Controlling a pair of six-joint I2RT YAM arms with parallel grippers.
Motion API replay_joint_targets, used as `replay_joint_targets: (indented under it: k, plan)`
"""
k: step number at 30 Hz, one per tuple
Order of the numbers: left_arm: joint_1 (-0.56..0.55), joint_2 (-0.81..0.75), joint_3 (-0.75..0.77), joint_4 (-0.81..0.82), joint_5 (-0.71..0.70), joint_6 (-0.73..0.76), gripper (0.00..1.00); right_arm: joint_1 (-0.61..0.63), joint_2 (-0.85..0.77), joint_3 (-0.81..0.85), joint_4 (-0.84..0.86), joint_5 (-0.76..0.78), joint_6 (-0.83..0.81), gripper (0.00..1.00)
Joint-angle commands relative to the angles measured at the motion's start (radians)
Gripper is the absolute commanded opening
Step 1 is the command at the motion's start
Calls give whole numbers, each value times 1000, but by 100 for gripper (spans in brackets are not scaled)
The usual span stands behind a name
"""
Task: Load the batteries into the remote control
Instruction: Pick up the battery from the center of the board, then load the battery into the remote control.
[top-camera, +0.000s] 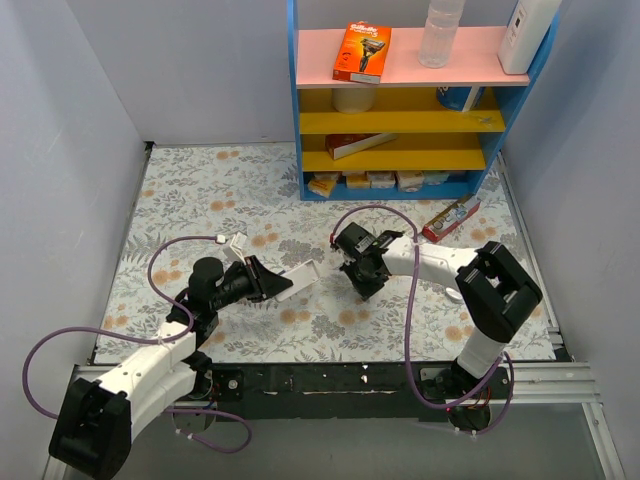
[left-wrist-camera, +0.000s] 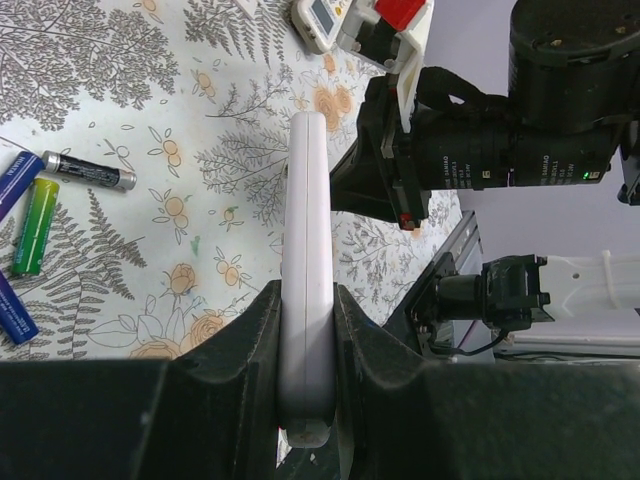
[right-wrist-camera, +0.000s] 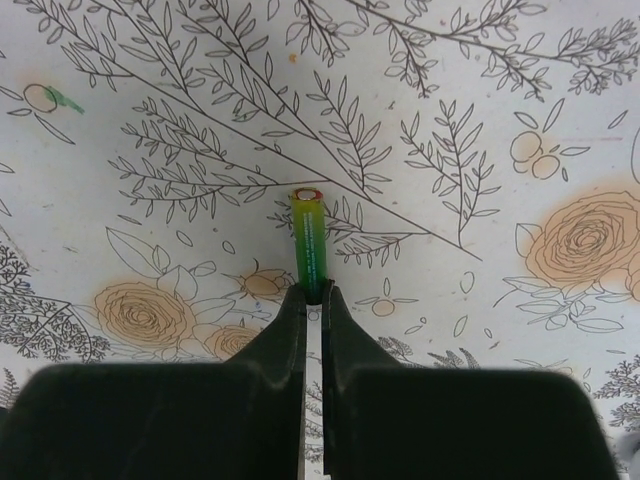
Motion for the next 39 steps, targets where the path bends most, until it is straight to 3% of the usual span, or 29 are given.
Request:
replay_joint_targets:
  k: [1, 11, 20, 25, 39]
  plan:
    - [-5, 10, -21, 109, 49, -12, 0, 7, -56, 49, -63, -20, 3, 1]
    - [-8, 47, -53, 265, 126, -29, 0, 19, -194, 233, -174, -201, 123, 1]
    - [-31, 53, -35, 241, 116, -15, 0, 41, -111, 403, -250, -308, 181, 1]
    - [-37, 51, -10, 150, 63, -10, 0, 48, -83, 416, -278, -311, 211, 1]
    - [-40, 39, -10, 179, 75, -39, 0, 48, -23, 414, -281, -330, 238, 1]
